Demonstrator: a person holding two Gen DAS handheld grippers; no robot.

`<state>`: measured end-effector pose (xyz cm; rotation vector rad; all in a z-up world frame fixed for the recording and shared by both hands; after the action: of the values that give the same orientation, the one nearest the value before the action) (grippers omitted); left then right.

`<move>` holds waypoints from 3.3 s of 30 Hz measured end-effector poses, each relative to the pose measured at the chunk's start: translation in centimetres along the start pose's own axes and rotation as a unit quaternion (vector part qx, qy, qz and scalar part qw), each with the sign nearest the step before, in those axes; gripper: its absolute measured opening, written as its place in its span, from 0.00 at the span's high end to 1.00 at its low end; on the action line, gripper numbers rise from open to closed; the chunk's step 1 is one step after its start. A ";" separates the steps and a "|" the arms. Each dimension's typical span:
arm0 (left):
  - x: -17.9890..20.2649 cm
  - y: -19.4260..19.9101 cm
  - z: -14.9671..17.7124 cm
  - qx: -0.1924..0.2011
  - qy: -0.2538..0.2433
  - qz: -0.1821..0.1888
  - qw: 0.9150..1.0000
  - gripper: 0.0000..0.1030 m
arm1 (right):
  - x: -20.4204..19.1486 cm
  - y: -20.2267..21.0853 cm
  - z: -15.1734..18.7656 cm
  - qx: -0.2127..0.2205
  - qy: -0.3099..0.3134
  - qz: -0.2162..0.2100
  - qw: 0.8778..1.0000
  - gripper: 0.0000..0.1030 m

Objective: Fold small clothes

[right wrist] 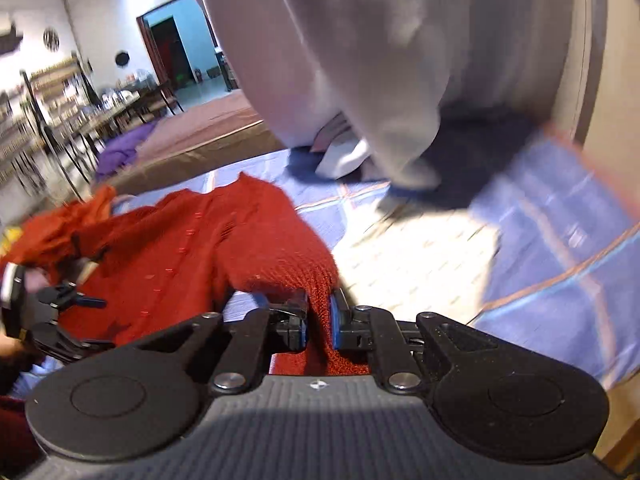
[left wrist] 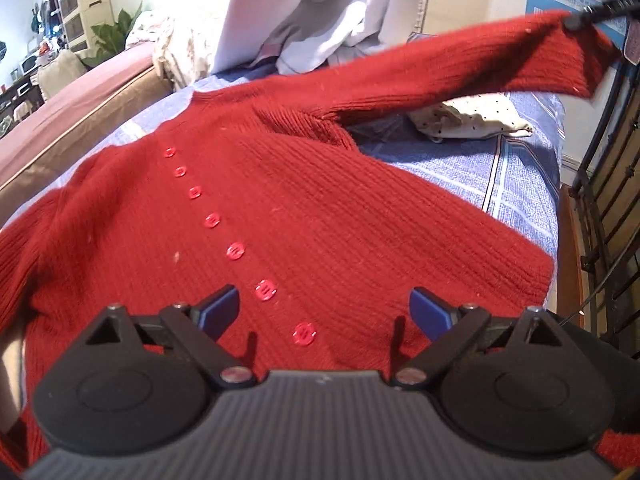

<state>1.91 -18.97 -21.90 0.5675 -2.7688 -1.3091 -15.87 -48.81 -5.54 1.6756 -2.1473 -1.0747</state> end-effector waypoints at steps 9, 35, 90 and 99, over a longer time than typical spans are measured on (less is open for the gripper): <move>7.6 -4.6 -1.3 -0.046 -0.071 0.077 0.993 0.10 | 11.4 -5.2 -4.0 -0.027 0.000 0.143 0.989 0.83; -11.7 10.4 5.0 -0.011 0.084 -0.132 0.988 0.00 | -33.5 -20.7 -6.2 -0.210 -0.244 -0.339 0.884 0.79; -20.4 1.7 11.9 -0.037 0.273 -0.086 0.957 0.95 | -6.8 -24.1 6.4 -0.028 0.034 0.062 0.997 0.87; -21.5 5.7 9.5 0.027 0.277 -0.107 0.954 0.16 | -6.9 -19.1 5.0 0.031 0.062 0.061 0.996 0.42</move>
<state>18.48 -1.42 -21.03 1.0742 -2.3268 -0.9132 -2.11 -42.14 -19.81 1.5705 -2.1914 -0.8557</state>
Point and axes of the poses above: each gripper's, at about its wrist camera, not at the fingertips, and y roughly against the way its jaws point, x to its right, z to its underside, the point moved 10 cm from there along -y, roughly the way its jaws point, and after that the axes turned 7 degrees about -y, right-handed, at the moved point
